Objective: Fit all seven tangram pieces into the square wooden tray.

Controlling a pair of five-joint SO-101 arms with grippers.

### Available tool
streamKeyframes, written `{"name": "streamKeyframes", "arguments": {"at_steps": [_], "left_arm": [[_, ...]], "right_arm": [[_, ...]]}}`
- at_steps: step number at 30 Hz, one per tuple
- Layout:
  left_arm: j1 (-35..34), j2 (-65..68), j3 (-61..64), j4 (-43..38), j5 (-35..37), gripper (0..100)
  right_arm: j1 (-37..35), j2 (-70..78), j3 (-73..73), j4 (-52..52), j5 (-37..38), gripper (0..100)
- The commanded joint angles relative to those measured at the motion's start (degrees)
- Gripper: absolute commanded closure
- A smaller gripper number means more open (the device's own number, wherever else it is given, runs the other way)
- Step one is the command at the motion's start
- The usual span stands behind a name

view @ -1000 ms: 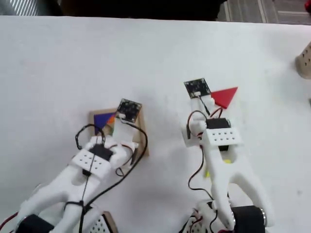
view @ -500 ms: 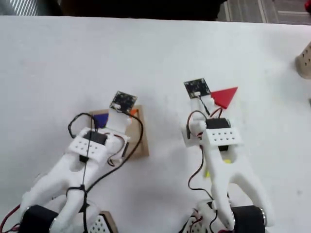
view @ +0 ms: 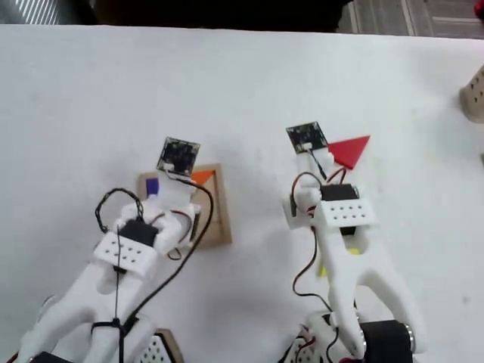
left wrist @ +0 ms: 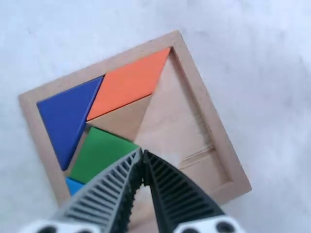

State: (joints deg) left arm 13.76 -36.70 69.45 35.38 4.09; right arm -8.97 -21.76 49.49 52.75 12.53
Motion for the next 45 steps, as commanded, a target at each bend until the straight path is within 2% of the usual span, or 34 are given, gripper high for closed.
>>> {"name": "streamKeyframes", "arguments": {"at_steps": [1, 11, 22, 25, 33, 36, 41, 45], "left_arm": [[-0.9, -1.8, -0.4, -1.7, 1.0, 98], [-0.7, -1.3, -0.6, 0.7, 1.0, 98], [-1.2, 18.8, -11.1, 2.7, 0.7, 98], [-1.5, 19.0, -11.1, 2.7, 0.7, 98], [-7.3, 19.5, -12.5, 2.7, 0.7, 98], [-6.9, 19.0, -12.4, 3.1, 0.4, 98], [-5.3, 18.3, -12.7, 4.4, -5.3, 98], [-3.0, 13.1, -11.3, 5.4, -5.7, 98]], "right_arm": [[0.5, -1.8, -0.8, -1.1, 0.9, 98.1], [0.5, -1.7, -0.6, -1.1, 0.6, 98.1], [0.5, -1.7, -0.6, -1.1, 0.4, 98.1], [0.5, -1.7, -0.6, -1.1, 0.4, 98.1], [0.5, -1.7, -0.6, -1.1, 0.7, 98.1], [0.5, -1.7, -0.6, -1.1, 0.7, 98.1], [0.5, -1.7, -0.6, -1.1, 0.8, 98.1], [0.5, -1.7, -0.6, -1.1, 0.8, 98.1]]}}
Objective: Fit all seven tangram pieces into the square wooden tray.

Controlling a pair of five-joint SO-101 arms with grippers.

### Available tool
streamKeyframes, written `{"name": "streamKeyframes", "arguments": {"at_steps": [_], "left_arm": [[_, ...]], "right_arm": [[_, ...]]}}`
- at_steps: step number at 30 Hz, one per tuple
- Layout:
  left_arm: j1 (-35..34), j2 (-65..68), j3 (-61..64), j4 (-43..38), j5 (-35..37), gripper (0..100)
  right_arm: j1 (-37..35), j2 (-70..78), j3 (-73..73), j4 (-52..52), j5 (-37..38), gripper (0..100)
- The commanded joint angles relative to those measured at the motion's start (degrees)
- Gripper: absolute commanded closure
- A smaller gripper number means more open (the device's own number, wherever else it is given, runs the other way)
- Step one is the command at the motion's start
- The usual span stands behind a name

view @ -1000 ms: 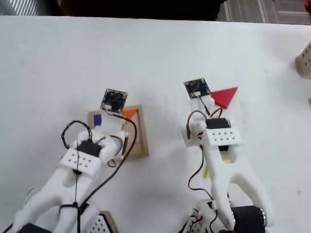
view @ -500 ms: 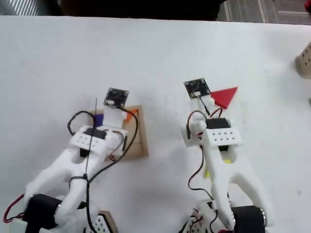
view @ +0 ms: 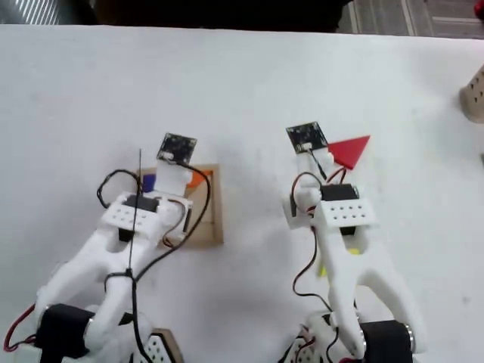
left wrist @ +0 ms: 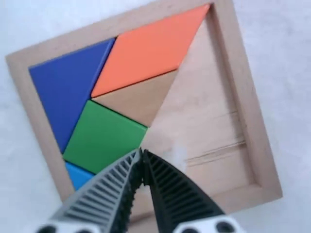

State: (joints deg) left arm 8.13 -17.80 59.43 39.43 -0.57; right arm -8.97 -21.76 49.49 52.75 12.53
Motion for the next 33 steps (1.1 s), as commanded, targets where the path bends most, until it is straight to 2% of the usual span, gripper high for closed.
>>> {"name": "streamKeyframes", "arguments": {"at_steps": [1, 5, 8, 12, 16, 19, 24, 28, 30, 33], "left_arm": [[2.7, -7.7, -0.8, 1.6, -1.1, 98], [2.0, -17.5, 3.1, 1.5, -1.1, 98], [-1.1, -26.2, 6.2, 1.1, -0.8, 98], [-10.0, -36.9, 8.2, 1.1, 0.4, 98], [-20.2, -42.5, 8.4, 1.1, 7.7, 98], [-24.3, -42.1, 8.1, 0.4, 11.4, 97], [-24.9, -37.4, 6.9, -0.8, 11.8, 97], [-26.2, -29.3, 3.5, -0.9, 11.9, 97], [-26.2, -24.8, 1.7, -0.9, 11.9, 96], [-24.7, -19.2, -0.1, -0.9, 11.9, 90]], "right_arm": [[0.5, -1.7, -0.6, -1.1, 0.8, 98.1], [0.5, -1.7, -0.6, -1.1, 0.8, 98.1], [0.5, -1.7, -0.6, -1.1, 0.8, 98.1], [0.7, -1.7, -0.6, -1.1, 0.8, 98.1], [0.7, -1.7, -0.7, -1.1, 0.8, 98.1], [0.7, -1.7, -0.7, -1.1, 0.8, 98.1], [1.0, -2.0, -0.7, -0.9, 0.8, 98.0], [4.4, -1.8, -0.9, -0.7, 1.2, 97.8], [5.2, -1.6, -0.8, 0.7, 5.1, 97.7], [7.3, -1.6, -4.0, 7.3, 12.1, 97.7]]}}
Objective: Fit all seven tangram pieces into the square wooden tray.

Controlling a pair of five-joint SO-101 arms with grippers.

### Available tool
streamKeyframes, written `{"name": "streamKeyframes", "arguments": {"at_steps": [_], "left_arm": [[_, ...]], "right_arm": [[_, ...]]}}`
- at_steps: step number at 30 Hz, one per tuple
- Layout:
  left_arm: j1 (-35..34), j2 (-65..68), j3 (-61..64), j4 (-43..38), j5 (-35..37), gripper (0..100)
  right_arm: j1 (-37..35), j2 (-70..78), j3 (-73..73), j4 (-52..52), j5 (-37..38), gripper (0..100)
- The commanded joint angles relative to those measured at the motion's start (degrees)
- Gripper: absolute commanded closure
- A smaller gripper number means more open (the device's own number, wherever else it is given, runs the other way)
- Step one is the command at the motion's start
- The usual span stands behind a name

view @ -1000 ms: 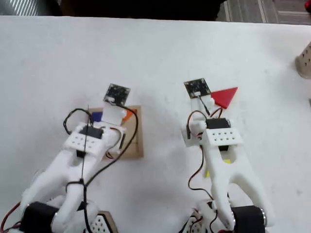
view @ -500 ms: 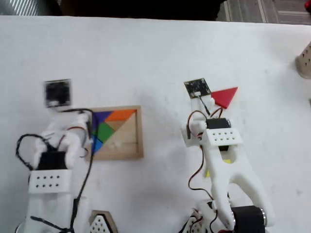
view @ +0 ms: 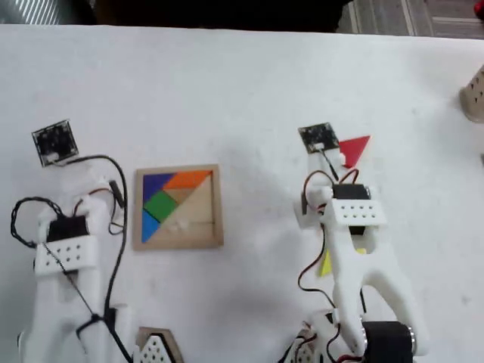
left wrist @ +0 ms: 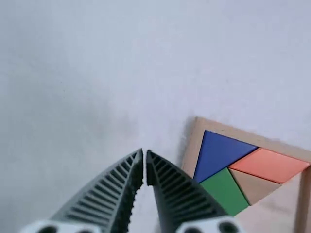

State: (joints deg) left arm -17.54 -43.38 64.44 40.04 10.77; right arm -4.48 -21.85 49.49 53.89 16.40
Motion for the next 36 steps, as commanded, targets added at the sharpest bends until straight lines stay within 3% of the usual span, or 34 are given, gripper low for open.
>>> {"name": "streamKeyframes", "arguments": {"at_steps": [1, 5, 12, 20, 26, 33, 36], "left_arm": [[2.0, 7.9, -5.5, -1.6, 0.5, 87], [4.3, 10.7, -5.7, -3.5, 0.4, 84], [2.4, 11.2, -4.9, -6.8, 0.4, 84], [2.3, 11.2, -4.9, -6.9, 0.1, 84], [2.6, 11.3, -4.4, -6.9, -5.7, 84], [2.5, 11.2, -2.5, -12.6, -7.2, 84], [2.6, 11.2, -2.5, -12.6, -7.2, 84]], "right_arm": [[4.3, -1.5, -6.1, 8.7, 9.3, 97.6], [11.5, -1.5, -14.9, 15.7, 10.0, 95.1], [14.2, 0.4, -16.0, 16.3, 9.9, 73.5], [11.2, 14.2, -24.5, 6.5, 6.2, 73.1], [7.3, 28.9, -43.5, 12.8, 35.4, 73.2], [9.9, 45.5, -69.7, 19.8, 51.3, 73.2], [11.1, 54.2, -79.8, 20.0, 52.6, 73.2]]}}
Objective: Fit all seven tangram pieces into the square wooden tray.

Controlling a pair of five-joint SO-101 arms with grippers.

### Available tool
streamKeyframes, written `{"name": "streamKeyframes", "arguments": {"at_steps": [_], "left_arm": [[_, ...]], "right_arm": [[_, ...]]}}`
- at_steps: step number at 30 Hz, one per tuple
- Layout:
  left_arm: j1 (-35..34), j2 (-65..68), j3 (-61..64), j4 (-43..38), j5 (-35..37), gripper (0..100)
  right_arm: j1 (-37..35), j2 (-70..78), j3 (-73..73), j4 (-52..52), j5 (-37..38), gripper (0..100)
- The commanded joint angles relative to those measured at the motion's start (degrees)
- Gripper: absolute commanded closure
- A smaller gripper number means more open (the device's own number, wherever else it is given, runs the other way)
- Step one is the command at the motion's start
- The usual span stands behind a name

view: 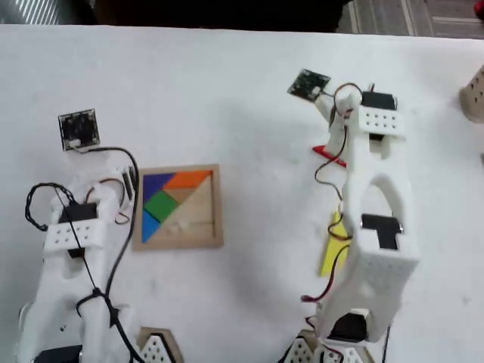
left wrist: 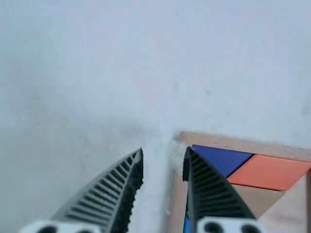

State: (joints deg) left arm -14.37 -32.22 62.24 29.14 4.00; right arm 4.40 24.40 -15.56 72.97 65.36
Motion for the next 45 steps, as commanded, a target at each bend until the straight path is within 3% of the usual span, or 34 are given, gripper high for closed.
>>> {"name": "streamKeyframes", "arguments": {"at_steps": [1, 8, 17, 19, 27, 31, 35, 41, 45], "left_arm": [[-0.6, 0.0, -0.3, -1.7, -0.4, 84], [-0.6, 0.0, 0.0, -3.3, -0.5, 84], [-0.5, 0.0, 0.0, -3.5, -0.5, 84], [-0.5, 0.0, 0.0, -3.5, -0.5, 84], [-0.5, 0.0, 0.0, -3.4, -0.5, 84], [-0.5, 0.0, 0.0, -3.4, -0.5, 84], [-0.5, 0.0, 0.0, -3.4, -0.5, 84], [-0.5, 0.0, 0.0, -3.5, -0.5, 84], [-0.5, 0.0, 0.0, -3.3, -0.5, 84]], "right_arm": [[2.5, 11.2, -18.3, 0.9, 3.6, 73.3], [3.6, 32.6, -42.9, 4.7, 0.6, 73.3], [4.5, 50.0, -63.4, 21.9, 9.4, 73.3], [5.3, 51.5, -66.5, 25.9, 11.7, 73.3], [11.1, 51.5, -67.0, 26.0, 12.0, 73.3], [13.2, 47.0, -60.6, 26.2, 12.0, 73.3], [15.5, 36.0, -44.4, 26.1, 12.7, 73.3], [17.0, 13.3, -10.6, 25.7, 28.0, 73.3], [17.0, -0.4, 5.3, 18.8, 28.0, 73.3]]}}
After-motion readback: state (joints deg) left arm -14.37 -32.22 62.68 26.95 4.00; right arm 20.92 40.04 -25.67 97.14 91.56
